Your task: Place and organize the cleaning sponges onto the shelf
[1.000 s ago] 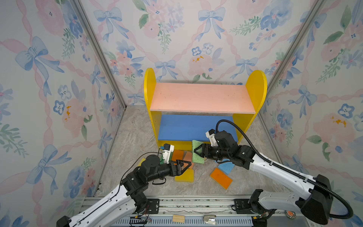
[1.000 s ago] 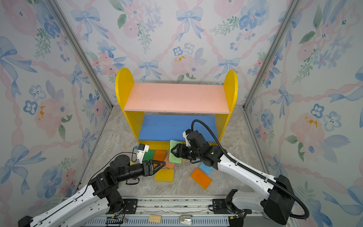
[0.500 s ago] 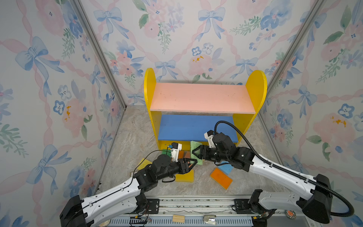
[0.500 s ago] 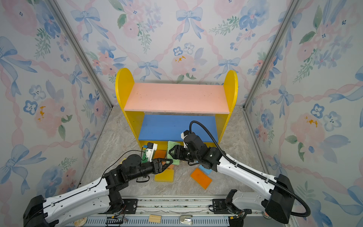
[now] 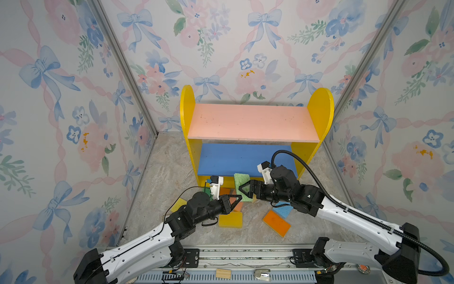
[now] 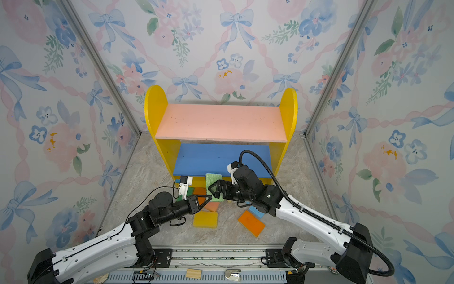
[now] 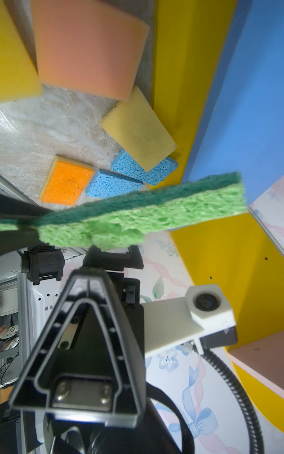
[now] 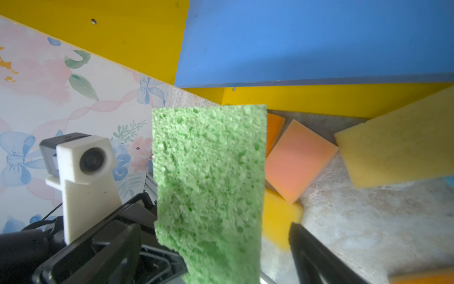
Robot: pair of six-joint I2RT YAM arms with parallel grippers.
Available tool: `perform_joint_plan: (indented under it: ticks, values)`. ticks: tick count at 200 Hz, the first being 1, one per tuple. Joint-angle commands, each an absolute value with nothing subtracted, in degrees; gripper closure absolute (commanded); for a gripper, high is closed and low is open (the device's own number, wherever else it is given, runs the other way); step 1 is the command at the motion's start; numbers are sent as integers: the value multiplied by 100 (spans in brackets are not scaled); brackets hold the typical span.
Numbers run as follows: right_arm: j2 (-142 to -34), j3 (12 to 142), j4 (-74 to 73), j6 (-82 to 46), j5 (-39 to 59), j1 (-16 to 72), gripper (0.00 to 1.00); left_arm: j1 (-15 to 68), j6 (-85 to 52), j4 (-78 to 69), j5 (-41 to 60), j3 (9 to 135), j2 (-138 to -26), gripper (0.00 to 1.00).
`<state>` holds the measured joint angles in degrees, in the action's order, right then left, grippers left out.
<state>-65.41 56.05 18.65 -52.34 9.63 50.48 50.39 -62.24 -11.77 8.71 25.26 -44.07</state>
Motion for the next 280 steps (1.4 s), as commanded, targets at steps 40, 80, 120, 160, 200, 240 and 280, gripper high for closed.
perform_joint_plan:
  ticks: [40, 80, 120, 160, 200, 240, 280]
  values:
    - [-5981, 4939, 520, -5419, 2722, 4624, 6, 4333, -6653, -2041, 1661, 2038, -3477, 97]
    - [-6118, 4908, -43, -5489, 2898, 4786, 20, 4245, -6747, -2109, 1826, 2033, -3221, 97]
    - [-6416, 4971, -487, -5626, 2979, 4893, 40, 4236, -6845, -2200, 1906, 1995, -3193, 97]
    - [-6454, 5058, -409, -5590, 2898, 4967, 56, 4114, -6918, -2204, 1907, 1863, -3055, 97]
    - [-6353, 4925, -451, -5663, 2763, 4979, 61, 3902, -7049, -2191, 2004, 1681, -3010, 97]
    - [-6536, 5024, -538, -5673, 2771, 5061, 79, 3837, -7014, -2155, 2099, 1729, -3060, 97]
    - [-6507, 5149, -67, -5521, 2290, 5065, 91, 3737, -6569, -1228, 2012, 2032, -2943, 84]
